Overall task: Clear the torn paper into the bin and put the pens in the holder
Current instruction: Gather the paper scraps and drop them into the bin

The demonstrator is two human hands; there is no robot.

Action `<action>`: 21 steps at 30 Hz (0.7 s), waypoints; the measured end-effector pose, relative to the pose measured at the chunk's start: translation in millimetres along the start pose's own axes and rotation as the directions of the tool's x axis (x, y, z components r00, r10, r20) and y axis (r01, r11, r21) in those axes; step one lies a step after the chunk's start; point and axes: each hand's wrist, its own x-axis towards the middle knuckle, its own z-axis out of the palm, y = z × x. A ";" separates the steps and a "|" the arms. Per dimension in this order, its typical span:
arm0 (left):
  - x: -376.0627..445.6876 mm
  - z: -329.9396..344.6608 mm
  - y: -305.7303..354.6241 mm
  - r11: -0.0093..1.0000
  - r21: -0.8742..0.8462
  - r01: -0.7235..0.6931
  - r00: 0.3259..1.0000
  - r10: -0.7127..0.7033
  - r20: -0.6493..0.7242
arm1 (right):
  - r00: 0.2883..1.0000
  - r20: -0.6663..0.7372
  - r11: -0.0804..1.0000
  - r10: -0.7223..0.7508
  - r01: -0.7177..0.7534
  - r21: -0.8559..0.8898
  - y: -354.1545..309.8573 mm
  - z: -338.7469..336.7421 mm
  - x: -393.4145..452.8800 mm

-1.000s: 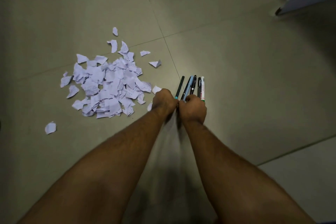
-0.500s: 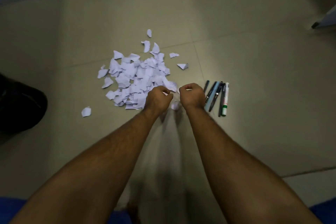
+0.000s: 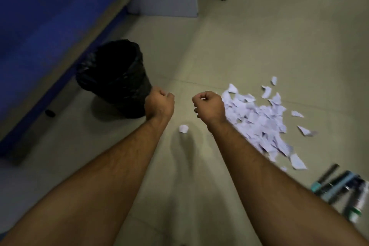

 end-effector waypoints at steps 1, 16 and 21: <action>10.6 -13.2 0.3 1.000 0.000 0.027 0.998 -0.027 -0.059 | 0.999 0.025 1.000 -0.026 0.026 -0.007 -7.8 13.3 2.6; 67.3 -88.8 -35.5 0.975 0.141 0.173 0.985 -0.174 -0.003 | 0.974 0.228 0.996 -0.003 -0.018 0.088 -86.6 171.9 12.9; 23.6 -77.2 -37.5 0.954 0.297 0.048 0.999 -0.052 0.004 | 0.975 0.208 0.966 0.082 -0.130 0.225 -82.8 138.6 1.9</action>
